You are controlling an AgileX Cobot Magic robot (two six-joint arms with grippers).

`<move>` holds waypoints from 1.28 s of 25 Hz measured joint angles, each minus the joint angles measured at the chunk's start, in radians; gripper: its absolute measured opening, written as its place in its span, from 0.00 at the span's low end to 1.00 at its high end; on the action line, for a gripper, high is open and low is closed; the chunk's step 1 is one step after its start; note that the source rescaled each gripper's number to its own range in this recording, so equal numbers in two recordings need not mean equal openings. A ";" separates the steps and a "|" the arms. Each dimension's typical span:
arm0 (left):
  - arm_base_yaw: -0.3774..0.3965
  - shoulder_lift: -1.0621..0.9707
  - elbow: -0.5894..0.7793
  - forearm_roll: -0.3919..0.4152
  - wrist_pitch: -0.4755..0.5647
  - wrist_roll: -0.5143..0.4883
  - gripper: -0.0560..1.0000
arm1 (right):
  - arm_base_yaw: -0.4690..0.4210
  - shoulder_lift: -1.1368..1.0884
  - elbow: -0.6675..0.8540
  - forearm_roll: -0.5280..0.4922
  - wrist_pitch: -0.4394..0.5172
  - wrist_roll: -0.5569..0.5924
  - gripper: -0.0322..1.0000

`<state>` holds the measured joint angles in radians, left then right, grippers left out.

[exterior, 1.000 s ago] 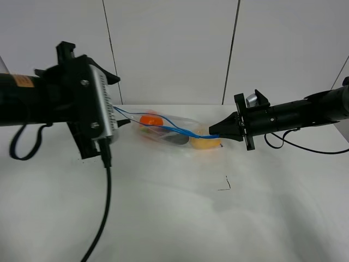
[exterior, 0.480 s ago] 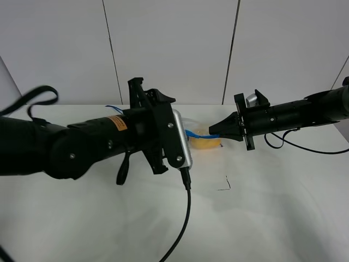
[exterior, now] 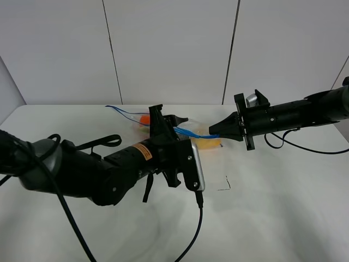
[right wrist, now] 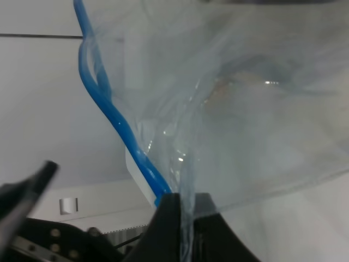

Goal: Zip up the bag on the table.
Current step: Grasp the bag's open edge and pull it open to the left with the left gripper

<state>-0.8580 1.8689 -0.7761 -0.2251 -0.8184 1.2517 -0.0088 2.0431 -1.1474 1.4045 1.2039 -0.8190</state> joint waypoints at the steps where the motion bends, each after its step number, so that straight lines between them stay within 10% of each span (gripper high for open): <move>1: 0.000 0.008 0.000 0.020 -0.001 -0.001 0.88 | 0.000 0.000 0.000 0.000 0.000 0.000 0.03; 16: 0.000 0.142 -0.104 0.062 -0.132 0.000 0.83 | 0.000 0.000 0.000 0.000 0.000 0.000 0.03; 32: 0.000 0.164 -0.105 0.064 -0.154 0.000 0.13 | 0.000 0.000 0.000 0.006 0.000 0.000 0.03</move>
<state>-0.8584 2.0328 -0.8806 -0.1614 -0.9723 1.2515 -0.0088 2.0431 -1.1474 1.4107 1.2039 -0.8190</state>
